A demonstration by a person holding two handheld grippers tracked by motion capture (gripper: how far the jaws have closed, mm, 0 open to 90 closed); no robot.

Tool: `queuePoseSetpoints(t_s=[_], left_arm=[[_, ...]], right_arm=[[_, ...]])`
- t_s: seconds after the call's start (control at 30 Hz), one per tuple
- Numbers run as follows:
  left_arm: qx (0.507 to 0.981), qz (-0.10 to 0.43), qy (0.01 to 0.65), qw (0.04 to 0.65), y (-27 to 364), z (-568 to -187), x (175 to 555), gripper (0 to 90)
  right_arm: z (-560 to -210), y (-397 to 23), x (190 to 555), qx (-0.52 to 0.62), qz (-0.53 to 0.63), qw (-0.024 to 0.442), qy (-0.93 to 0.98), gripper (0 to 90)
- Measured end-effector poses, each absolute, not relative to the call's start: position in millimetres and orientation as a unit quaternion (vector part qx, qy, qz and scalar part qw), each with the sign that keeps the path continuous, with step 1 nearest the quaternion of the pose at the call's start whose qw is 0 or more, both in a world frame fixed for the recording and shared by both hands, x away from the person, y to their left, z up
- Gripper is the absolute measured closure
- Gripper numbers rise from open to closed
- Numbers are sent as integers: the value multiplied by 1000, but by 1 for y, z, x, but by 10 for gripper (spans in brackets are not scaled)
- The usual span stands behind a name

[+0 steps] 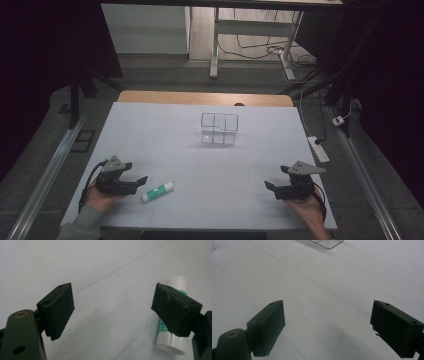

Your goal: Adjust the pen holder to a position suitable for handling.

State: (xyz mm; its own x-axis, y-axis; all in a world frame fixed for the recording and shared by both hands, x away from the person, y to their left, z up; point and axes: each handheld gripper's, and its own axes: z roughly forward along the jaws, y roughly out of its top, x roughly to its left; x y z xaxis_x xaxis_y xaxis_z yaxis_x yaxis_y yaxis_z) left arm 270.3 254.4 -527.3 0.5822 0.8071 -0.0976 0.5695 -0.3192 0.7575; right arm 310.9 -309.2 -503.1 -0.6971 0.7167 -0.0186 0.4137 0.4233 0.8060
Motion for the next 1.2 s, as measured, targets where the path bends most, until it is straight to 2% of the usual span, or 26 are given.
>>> queuePoseSetpoints(t_s=[0.97, 1.2], left_arm=[[802, 152, 426, 390, 254, -527, 270, 189], [801, 150, 427, 392, 254, -527, 270, 189]], right_arm=[[-506, -302, 314, 341, 405, 169, 831, 154], [-502, -292, 319, 348, 403, 173, 829, 194]])
